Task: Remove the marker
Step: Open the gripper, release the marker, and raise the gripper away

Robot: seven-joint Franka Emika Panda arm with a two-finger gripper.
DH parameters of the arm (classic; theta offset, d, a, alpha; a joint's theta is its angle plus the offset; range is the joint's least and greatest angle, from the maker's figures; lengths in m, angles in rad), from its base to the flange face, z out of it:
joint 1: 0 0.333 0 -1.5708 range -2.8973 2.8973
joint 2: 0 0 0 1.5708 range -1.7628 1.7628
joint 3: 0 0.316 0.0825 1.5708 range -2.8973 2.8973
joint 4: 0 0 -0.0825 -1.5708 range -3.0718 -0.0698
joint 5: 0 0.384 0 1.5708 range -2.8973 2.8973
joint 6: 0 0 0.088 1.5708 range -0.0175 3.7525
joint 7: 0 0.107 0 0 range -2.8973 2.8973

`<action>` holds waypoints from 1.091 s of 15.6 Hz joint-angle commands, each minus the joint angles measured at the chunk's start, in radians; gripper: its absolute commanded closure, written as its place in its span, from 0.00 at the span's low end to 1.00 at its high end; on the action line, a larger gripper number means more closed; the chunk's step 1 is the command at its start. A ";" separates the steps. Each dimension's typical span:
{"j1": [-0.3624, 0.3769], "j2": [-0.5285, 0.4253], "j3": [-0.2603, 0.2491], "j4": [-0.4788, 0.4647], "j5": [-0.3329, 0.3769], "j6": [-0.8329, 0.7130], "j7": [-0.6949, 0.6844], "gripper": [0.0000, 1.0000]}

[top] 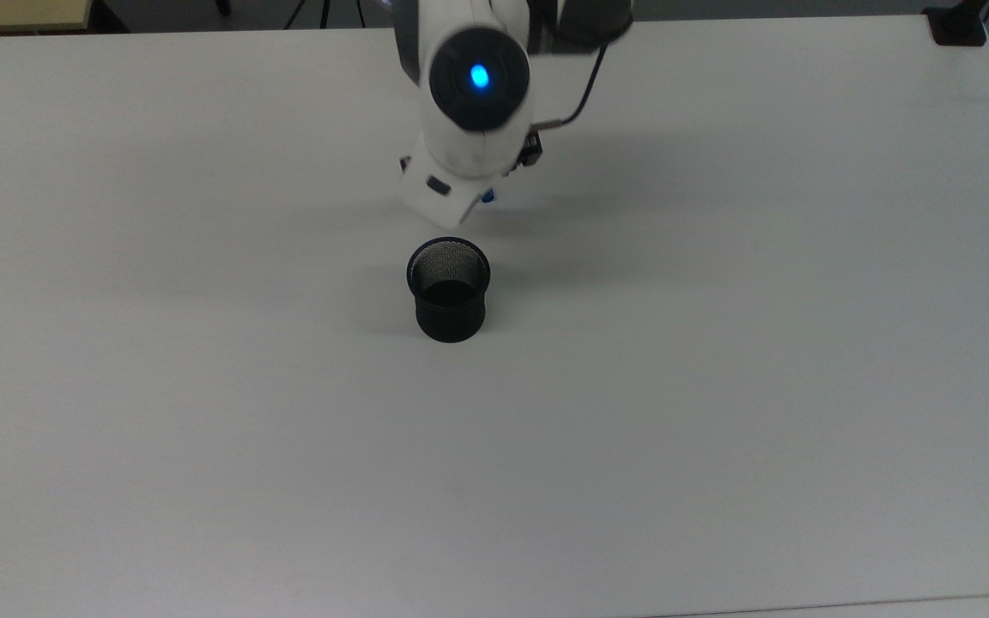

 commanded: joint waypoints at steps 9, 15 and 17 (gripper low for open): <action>-0.192 -0.213 -0.006 0.038 -0.008 0.004 0.082 0.00; -0.203 -0.216 -0.007 0.038 -0.009 0.087 0.181 0.00; -0.204 -0.218 -0.007 0.038 -0.011 0.085 0.181 0.00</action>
